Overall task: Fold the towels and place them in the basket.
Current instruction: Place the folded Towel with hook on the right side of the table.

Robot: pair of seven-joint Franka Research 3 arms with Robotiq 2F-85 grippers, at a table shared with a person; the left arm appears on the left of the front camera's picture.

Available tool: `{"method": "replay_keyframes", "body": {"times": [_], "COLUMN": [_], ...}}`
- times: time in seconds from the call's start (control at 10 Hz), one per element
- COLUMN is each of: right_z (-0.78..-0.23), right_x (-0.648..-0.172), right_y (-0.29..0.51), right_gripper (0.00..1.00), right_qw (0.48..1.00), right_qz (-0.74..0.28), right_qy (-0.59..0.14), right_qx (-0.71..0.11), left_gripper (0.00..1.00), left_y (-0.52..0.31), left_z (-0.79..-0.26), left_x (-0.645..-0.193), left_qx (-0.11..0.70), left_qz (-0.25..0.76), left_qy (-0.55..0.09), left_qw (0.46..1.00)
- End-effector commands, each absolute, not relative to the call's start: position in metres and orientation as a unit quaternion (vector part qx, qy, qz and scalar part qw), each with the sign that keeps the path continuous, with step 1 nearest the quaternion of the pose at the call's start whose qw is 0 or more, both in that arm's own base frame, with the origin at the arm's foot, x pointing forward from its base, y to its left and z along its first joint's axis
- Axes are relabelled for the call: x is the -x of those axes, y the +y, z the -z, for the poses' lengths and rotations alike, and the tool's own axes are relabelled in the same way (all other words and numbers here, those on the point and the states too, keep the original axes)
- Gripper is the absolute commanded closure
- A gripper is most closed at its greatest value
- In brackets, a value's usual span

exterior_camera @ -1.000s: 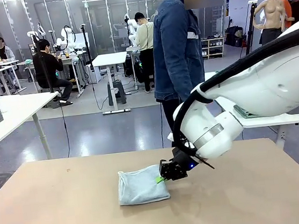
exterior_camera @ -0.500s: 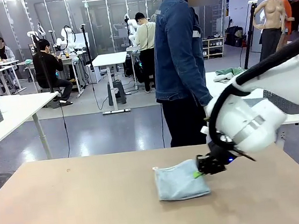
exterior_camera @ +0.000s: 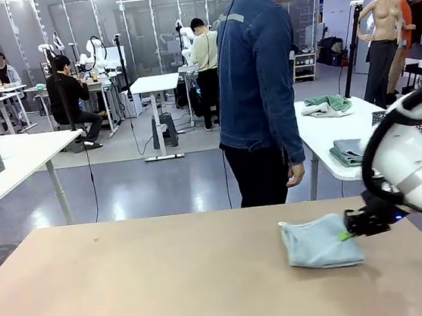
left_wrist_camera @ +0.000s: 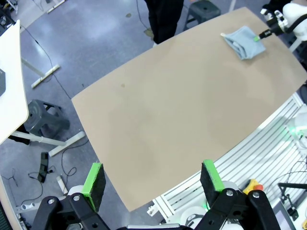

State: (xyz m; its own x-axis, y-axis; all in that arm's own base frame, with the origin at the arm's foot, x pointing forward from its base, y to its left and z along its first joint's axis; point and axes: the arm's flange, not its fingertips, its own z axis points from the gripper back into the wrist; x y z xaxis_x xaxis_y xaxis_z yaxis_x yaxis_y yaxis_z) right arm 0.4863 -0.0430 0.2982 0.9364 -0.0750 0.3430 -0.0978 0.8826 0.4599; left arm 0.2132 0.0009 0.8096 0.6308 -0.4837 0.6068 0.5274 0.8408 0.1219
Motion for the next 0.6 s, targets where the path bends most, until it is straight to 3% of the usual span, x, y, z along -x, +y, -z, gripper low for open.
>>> {"method": "replay_keyframes", "body": {"times": [0.0,0.5], "right_z": [-0.303,-0.306], "right_x": [-0.486,-0.494], "right_y": [-0.072,-0.123], "right_gripper": [0.94,0.94], "right_qw": [0.958,0.969], "right_qz": [-0.02,-0.022], "right_qy": [-0.168,-0.165], "right_qx": [-0.23,-0.181], "left_gripper": [0.0,0.0], "left_y": [0.0,0.0], "left_z": [-0.808,-0.808], "left_x": [-0.213,-0.213], "left_qx": [0.036,0.036], "left_qz": [0.284,0.284], "left_qy": [-0.326,-0.326], "left_qw": [0.901,0.901]}}
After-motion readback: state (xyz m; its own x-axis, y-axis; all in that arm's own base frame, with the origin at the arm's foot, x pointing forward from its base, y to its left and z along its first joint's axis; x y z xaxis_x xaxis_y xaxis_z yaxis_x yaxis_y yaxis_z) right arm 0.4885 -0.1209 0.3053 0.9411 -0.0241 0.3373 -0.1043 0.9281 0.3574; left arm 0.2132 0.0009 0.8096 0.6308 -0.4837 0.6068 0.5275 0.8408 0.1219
